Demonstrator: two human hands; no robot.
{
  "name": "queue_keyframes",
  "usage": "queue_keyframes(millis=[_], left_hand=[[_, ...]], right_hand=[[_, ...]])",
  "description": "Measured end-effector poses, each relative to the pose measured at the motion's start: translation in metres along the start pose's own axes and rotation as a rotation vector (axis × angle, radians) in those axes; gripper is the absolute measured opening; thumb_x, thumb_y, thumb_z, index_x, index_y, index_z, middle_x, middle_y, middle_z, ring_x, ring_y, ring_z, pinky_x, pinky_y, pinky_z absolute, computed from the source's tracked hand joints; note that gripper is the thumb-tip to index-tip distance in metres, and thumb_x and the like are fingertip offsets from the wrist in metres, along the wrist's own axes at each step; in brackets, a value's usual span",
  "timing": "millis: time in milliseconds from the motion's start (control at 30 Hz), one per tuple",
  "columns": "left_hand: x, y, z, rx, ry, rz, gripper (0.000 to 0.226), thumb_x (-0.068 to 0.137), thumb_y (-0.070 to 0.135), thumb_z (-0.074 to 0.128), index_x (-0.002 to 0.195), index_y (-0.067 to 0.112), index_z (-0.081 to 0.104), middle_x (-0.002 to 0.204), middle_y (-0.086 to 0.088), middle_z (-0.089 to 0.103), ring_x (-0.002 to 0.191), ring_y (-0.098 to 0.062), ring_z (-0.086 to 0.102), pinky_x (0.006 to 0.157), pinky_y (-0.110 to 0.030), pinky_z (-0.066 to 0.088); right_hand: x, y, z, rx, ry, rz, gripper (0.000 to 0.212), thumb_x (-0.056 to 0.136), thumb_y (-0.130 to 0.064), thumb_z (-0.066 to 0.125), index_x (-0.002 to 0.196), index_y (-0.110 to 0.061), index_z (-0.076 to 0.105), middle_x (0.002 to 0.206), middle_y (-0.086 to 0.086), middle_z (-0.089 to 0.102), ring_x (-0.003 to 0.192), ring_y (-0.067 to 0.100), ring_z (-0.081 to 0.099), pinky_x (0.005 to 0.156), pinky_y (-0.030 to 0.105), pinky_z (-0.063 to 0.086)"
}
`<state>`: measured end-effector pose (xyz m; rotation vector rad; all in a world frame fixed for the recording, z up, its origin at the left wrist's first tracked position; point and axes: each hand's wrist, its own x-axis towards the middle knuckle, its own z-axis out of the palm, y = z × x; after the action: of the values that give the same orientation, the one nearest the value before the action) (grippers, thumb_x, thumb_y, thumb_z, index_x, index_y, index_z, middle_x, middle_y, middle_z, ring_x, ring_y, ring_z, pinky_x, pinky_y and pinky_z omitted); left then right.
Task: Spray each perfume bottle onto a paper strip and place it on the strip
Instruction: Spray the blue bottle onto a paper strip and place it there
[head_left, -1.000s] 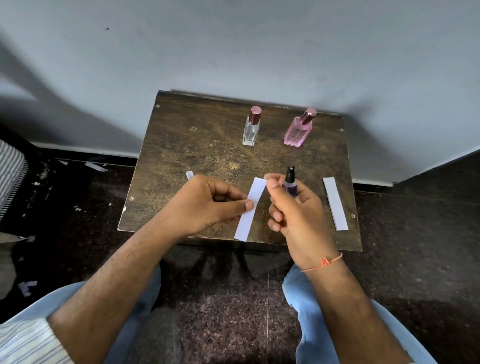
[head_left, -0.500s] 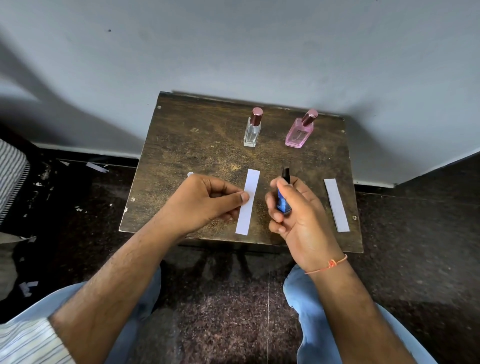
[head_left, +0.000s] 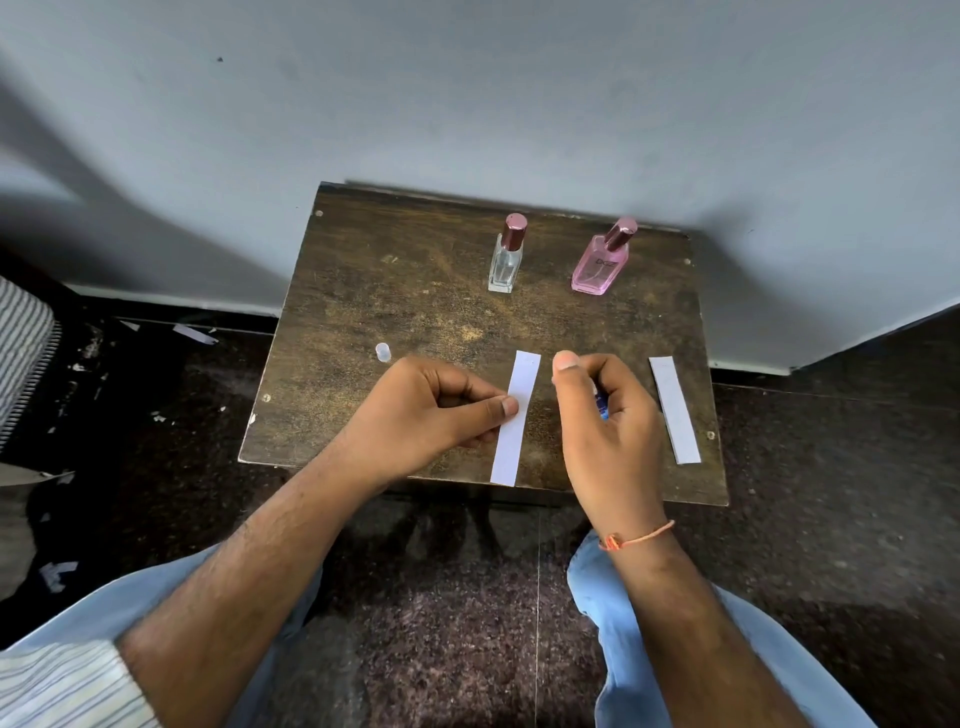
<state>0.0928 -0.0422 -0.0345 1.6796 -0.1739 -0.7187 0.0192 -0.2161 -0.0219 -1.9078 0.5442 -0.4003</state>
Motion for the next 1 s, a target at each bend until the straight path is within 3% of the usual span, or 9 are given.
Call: queue_keyframes(millis=[167,433,567,733,900,1000], left_hand=[[0.0009,-0.0037,0.0036,-0.003,-0.037,0.009,0.01,0.093,0.017,0.083,0.097,0.009,0.087,0.086,-0.008,0.084,0.079,-0.02,0.075,0.079,-0.032,0.064],[0.002,-0.0038,0.0013,-0.02,-0.024,-0.003,0.011,0.093,0.017,0.083,0.098,0.009,0.087,0.087,-0.008,0.085,0.076,-0.012,0.076,0.071,-0.02,0.061],[0.0019,-0.0049,0.0005,-0.025,-0.027,-0.002,0.012,0.092,0.02,0.084,0.098,0.01,0.087,0.087,-0.009,0.085,0.077,-0.014,0.076,0.073,-0.022,0.062],[0.0017,-0.0039,0.0002,-0.028,-0.028,-0.008,0.009,0.092,0.019,0.084,0.096,0.011,0.087,0.086,-0.008,0.085,0.077,-0.015,0.076,0.073,-0.022,0.062],[0.0015,-0.004,-0.0004,-0.013,-0.028,-0.004,0.01,0.093,0.02,0.084,0.097,0.012,0.087,0.088,-0.011,0.084,0.079,-0.017,0.077,0.075,-0.024,0.064],[0.0011,-0.0034,-0.0003,-0.011,-0.025,-0.007,0.009,0.093,0.019,0.084,0.097,0.012,0.087,0.089,-0.013,0.084,0.079,-0.018,0.076,0.077,-0.025,0.065]], right_hand=[[-0.001,0.0004,0.0016,-0.035,0.029,0.0,0.022,0.095,-0.038,0.064,0.08,-0.021,0.063,0.069,-0.019,0.059,0.062,0.001,0.054,0.06,0.009,0.038],[-0.0014,0.001,0.0007,-0.018,0.012,-0.033,0.016,0.1,-0.035,0.067,0.09,-0.024,0.07,0.074,-0.028,0.062,0.071,-0.003,0.059,0.066,0.007,0.04],[-0.0021,0.0009,0.0013,-0.016,0.018,-0.014,0.027,0.093,-0.052,0.062,0.093,-0.026,0.072,0.07,-0.017,0.057,0.066,0.002,0.055,0.062,0.011,0.041],[-0.0022,0.0005,0.0001,-0.009,-0.012,0.018,0.014,0.102,-0.028,0.066,0.092,-0.026,0.075,0.069,-0.008,0.06,0.061,0.0,0.053,0.058,0.01,0.039],[-0.0021,-0.0003,0.0004,0.009,0.001,-0.003,0.034,0.095,-0.055,0.06,0.096,-0.024,0.076,0.071,-0.019,0.06,0.068,0.001,0.055,0.065,0.012,0.043],[-0.0012,0.0013,0.0005,-0.003,0.014,-0.001,0.038,0.092,-0.057,0.057,0.098,-0.025,0.077,0.076,-0.016,0.065,0.073,0.005,0.057,0.069,0.017,0.046]])
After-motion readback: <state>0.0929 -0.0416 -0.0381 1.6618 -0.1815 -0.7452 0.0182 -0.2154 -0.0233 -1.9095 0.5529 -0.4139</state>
